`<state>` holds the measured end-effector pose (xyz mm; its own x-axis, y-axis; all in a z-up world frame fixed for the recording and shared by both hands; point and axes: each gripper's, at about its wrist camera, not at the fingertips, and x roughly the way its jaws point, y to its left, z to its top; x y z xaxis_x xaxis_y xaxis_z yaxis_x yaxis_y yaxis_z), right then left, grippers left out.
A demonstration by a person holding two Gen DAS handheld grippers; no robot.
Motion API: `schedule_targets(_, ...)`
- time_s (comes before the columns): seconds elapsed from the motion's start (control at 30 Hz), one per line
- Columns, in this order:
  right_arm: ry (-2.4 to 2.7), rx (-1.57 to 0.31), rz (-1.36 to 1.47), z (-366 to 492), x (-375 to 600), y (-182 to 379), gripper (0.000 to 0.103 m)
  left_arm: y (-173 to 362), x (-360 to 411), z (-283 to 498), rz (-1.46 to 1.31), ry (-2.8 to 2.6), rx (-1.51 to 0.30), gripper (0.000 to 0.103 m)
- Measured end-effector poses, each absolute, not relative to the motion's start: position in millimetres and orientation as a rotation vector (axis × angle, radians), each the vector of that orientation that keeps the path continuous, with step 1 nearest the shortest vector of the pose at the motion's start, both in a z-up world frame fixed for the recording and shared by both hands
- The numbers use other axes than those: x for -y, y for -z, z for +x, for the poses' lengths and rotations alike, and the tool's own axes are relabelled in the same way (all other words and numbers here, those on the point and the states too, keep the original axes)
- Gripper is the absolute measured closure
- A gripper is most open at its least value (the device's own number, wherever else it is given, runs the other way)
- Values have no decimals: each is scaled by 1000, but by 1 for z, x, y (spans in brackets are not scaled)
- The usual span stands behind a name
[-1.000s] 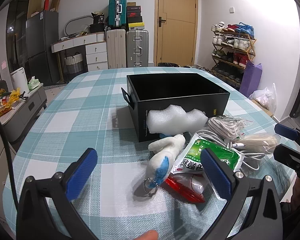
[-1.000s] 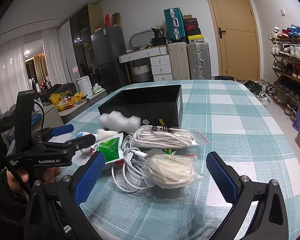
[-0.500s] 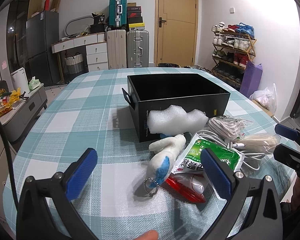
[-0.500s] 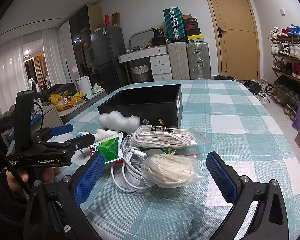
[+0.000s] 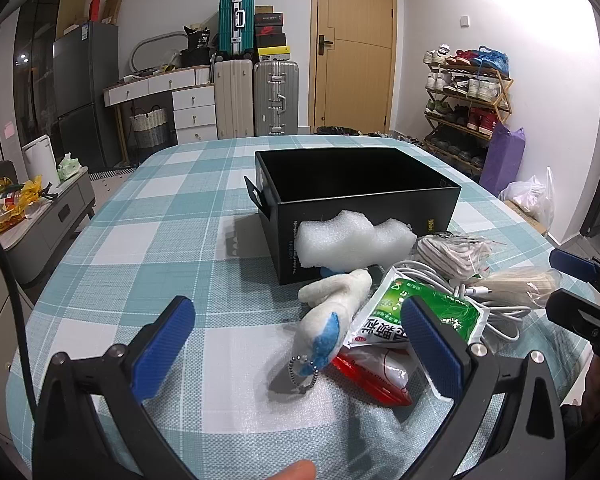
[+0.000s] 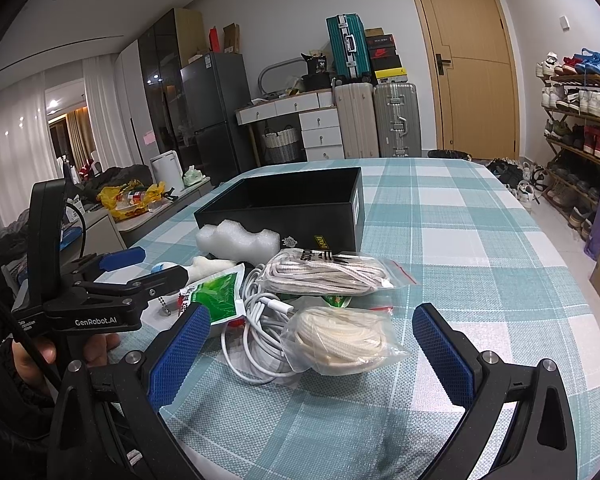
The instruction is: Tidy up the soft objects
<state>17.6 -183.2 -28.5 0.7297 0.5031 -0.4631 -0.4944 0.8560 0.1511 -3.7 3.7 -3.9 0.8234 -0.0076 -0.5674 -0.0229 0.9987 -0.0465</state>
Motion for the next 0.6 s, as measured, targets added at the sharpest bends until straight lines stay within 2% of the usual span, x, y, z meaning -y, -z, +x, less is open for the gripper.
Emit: schedule_targets(0.6,-531,-583,31,26,184,35,0,5,-3,-4,-49,-6,-606,0)
